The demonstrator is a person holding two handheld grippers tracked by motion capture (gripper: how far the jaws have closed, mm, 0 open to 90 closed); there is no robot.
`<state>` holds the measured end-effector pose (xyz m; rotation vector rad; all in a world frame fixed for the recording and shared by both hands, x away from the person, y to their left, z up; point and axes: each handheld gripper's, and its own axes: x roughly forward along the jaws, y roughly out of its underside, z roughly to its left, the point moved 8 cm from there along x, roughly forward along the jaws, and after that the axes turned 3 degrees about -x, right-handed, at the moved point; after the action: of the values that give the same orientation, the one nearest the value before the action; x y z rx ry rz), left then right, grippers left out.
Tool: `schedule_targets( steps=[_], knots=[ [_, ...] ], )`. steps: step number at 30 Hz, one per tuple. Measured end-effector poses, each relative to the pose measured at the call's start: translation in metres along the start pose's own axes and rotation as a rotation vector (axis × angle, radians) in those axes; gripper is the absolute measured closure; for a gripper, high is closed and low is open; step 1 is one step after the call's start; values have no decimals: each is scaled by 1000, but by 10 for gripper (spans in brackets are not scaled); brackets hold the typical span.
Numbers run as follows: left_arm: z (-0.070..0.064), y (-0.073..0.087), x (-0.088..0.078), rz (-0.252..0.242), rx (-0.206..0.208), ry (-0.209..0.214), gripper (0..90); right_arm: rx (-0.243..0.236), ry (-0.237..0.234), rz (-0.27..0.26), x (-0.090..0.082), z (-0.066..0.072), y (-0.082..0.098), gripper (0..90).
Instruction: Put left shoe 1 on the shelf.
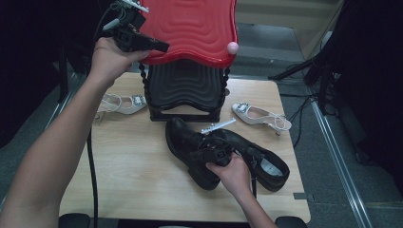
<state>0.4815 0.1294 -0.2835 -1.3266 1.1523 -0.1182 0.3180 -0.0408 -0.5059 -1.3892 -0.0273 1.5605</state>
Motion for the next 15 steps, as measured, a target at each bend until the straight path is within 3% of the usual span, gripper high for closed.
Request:
schedule_targets(
  steps=[10, 15],
  knots=[
    [1, 0, 7, 12, 6, -17, 899, -38, -21, -28, -26, 13, -10, 869],
    [1, 0, 7, 16, 5, -24, 900, -67, -23, -53, -48, 23, -23, 868]
  ],
)
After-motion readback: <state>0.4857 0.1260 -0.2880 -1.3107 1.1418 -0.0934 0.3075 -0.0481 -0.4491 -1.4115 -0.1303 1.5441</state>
